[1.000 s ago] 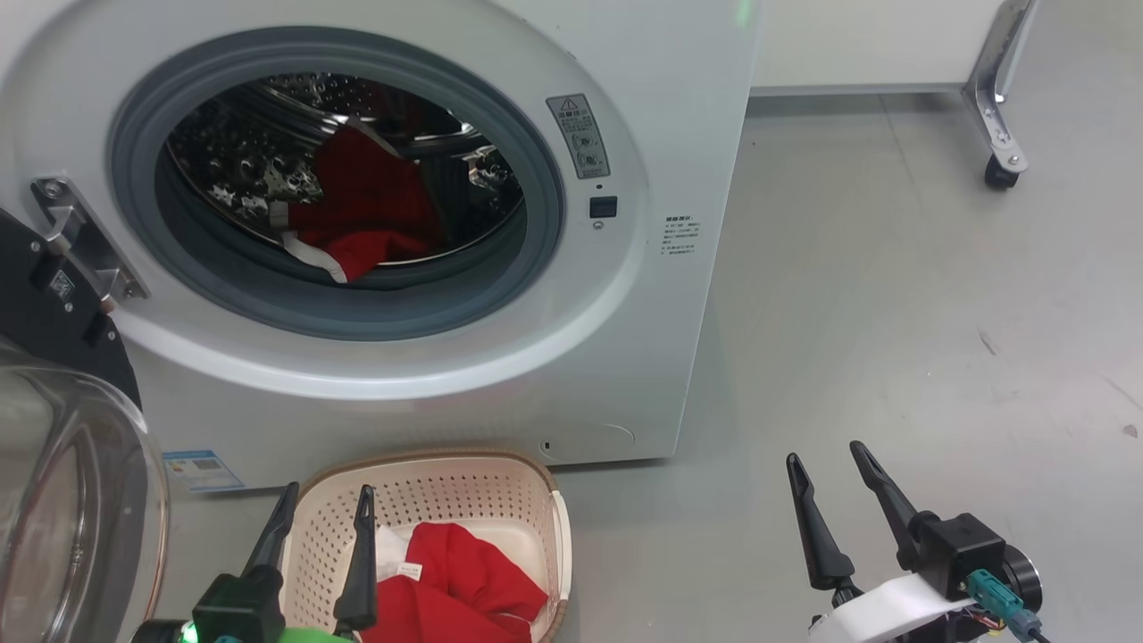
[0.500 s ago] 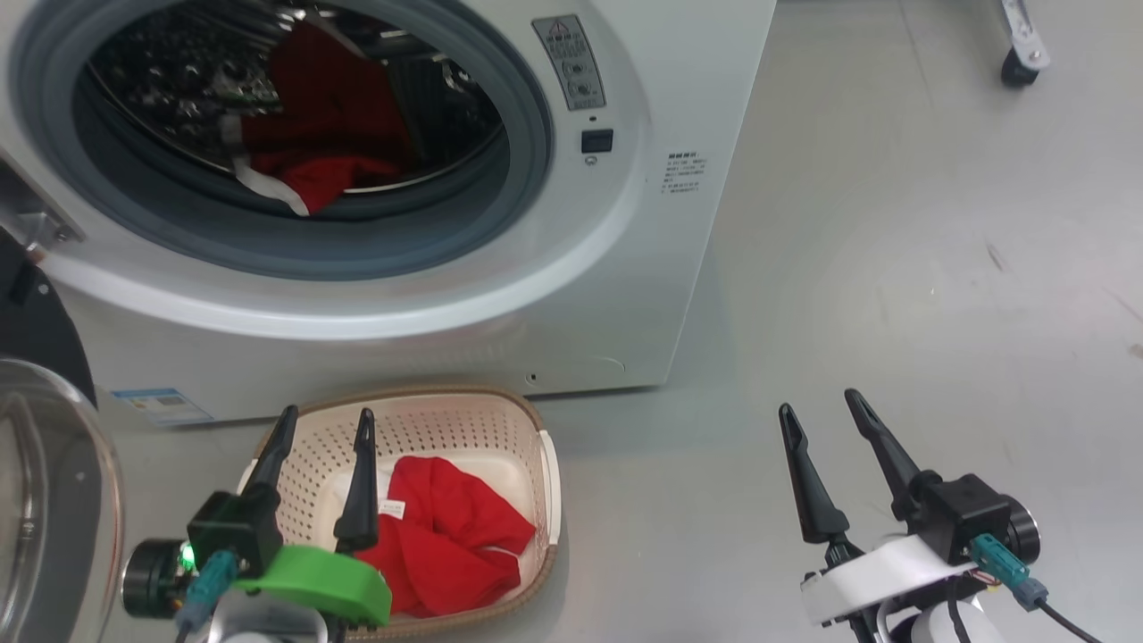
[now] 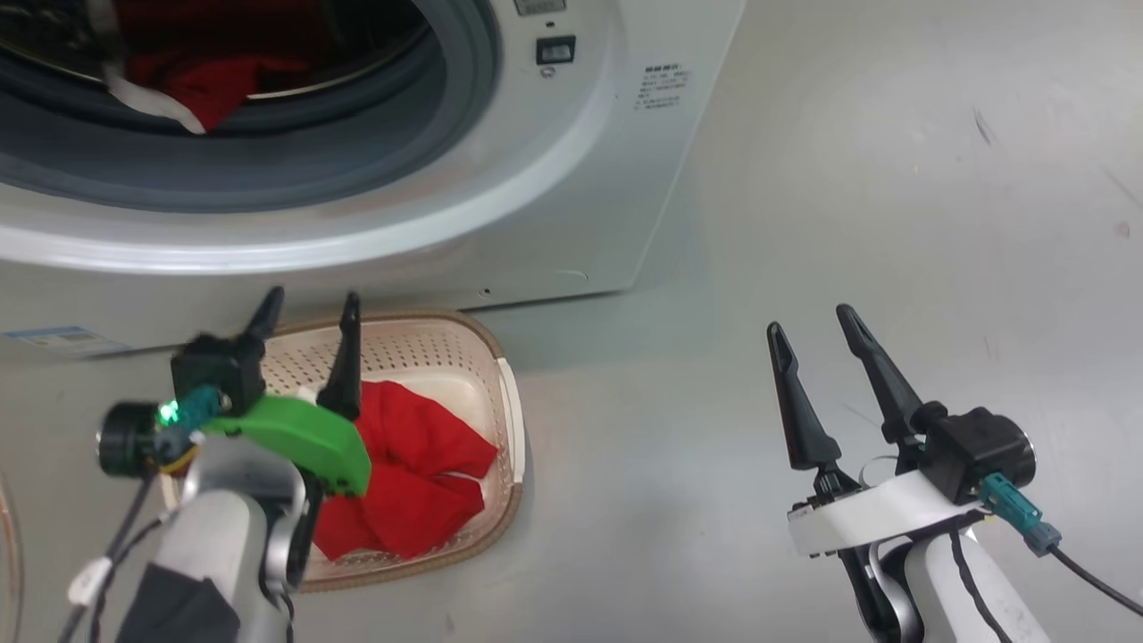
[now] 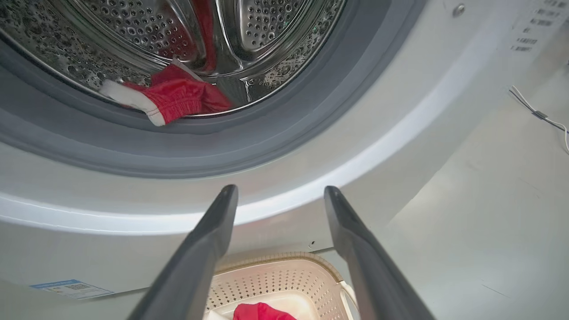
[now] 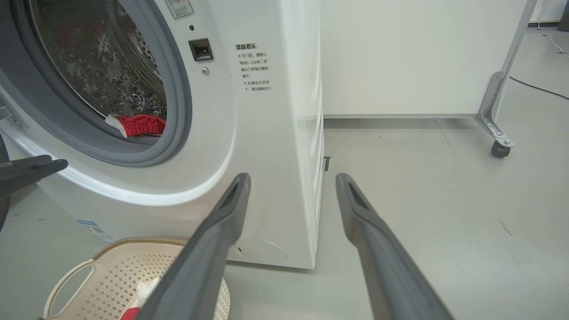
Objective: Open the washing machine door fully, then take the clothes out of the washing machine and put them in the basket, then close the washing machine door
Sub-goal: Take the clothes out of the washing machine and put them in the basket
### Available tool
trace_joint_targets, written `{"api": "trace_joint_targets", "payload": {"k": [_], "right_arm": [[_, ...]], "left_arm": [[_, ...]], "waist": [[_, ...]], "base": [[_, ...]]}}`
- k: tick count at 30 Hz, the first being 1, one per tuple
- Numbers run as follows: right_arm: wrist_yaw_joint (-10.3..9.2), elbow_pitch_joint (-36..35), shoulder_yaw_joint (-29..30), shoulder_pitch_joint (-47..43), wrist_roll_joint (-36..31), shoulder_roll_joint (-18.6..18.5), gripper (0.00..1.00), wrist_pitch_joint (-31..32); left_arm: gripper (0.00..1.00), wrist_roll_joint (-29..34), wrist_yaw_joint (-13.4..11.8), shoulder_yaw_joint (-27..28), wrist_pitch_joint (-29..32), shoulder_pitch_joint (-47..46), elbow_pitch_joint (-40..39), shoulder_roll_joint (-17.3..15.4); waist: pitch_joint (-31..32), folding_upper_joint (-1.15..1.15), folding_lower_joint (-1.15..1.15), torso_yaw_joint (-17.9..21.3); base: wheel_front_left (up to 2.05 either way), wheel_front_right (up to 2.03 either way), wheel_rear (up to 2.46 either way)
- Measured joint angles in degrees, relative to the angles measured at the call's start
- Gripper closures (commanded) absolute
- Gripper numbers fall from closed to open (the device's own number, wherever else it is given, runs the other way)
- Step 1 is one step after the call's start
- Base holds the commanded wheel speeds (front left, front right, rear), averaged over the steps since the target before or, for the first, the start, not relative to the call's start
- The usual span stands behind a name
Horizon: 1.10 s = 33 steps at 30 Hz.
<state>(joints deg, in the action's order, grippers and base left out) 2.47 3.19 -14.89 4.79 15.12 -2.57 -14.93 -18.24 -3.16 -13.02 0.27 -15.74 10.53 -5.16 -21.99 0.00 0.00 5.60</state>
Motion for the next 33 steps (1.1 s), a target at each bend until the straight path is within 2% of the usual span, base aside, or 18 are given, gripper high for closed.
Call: {"api": "trace_joint_targets", "payload": {"k": [12,18,24,33], "right_arm": [[0.00,-0.91,-1.52,5.59,3.22,-0.04,0.00,0.00],[-0.09,-0.96,-3.23,8.45,6.38,-0.04,0.00,-0.01],[-0.19,-0.93,-4.68,9.84,8.42,-0.05,0.00,-0.01],[-0.89,-0.87,-6.09,11.82,10.26,-0.03,0.00,-0.01]], "left_arm": [[0.00,0.47,0.51,2.61,5.22,-16.84,4.09,-4.35],[0.00,2.07,0.67,5.45,8.15,-25.25,6.91,-8.60],[0.00,3.81,0.60,6.39,10.71,-31.17,9.75,-12.52],[0.00,5.16,0.59,7.97,14.01,-37.40,14.64,-16.49]], "waist": [[-8.68,0.00,0.00,3.76],[-12.00,0.00,0.00,6.38],[-14.14,0.00,0.00,8.94],[-16.87,0.00,0.00,12.50]], "base": [[0.00,0.00,0.00],[0.00,0.00,0.00],[0.00,0.00,0.00],[0.00,0.00,0.00]]}}
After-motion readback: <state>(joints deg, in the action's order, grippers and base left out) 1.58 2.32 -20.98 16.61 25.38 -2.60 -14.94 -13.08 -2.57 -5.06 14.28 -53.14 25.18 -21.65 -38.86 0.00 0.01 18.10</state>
